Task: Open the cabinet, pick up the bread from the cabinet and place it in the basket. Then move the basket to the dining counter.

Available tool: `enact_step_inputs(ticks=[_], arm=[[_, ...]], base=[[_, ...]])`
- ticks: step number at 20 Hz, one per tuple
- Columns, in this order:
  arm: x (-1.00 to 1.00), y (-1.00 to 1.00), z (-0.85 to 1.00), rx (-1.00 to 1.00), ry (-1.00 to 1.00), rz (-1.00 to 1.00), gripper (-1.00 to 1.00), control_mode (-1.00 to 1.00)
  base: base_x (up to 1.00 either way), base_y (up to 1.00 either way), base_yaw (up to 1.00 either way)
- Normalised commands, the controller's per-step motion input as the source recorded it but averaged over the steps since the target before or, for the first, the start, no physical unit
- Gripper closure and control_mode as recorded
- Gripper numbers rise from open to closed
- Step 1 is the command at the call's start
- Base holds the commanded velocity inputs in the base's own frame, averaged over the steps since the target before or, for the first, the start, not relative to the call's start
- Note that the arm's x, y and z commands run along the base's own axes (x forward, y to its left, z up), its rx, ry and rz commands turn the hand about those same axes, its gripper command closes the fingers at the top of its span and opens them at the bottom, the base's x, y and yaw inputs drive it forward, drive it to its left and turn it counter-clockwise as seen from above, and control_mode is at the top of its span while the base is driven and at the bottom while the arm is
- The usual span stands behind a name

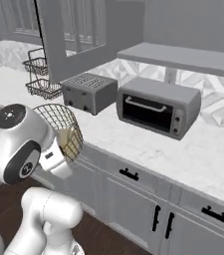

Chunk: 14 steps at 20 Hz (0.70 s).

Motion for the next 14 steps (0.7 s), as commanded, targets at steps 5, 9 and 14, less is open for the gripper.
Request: enact_step_inputs(ticks=[5,9,14], arm=[[0.0,0.0,0.0,0.0,0.0,0.0,1.0,1.0],[0.0,0.0,0.0,0.0,0.0,0.0,1.0,1.0],[0.0,0.0,0.0,0.0,0.0,0.0,1.0,1.0]], base=[[0.0,0.06,1.0],[0.0,0.01,1.0],[0.0,0.0,1.0]])
